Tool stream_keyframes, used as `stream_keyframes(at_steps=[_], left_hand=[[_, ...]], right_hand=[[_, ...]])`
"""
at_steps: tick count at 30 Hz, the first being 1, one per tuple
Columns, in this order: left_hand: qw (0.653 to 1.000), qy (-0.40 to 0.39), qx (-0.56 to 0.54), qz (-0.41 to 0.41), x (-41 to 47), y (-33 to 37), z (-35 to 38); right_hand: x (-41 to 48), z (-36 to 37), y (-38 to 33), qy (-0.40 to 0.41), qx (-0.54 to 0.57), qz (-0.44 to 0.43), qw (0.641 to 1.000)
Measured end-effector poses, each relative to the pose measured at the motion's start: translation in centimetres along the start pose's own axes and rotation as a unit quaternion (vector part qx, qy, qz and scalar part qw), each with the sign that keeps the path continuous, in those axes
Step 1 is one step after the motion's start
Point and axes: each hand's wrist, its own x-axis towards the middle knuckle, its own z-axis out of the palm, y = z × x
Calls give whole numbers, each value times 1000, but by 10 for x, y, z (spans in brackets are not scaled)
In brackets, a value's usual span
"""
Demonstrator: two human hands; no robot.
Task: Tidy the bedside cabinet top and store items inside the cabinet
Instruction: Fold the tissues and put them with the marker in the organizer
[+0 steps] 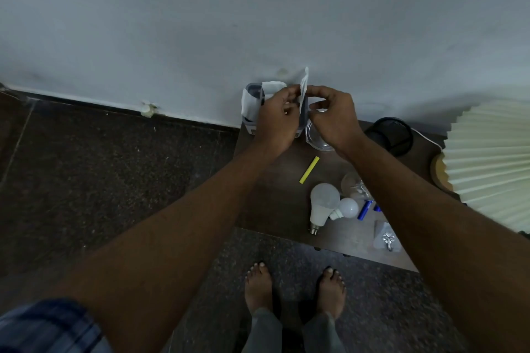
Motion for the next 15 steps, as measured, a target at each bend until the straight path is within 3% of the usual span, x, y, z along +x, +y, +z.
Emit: stream_keyframes(at_steps=[15], left_hand=[[1000, 5, -3, -20, 0, -9, 3]], right_hand=[[2, 13, 22, -3, -63, 5, 998]])
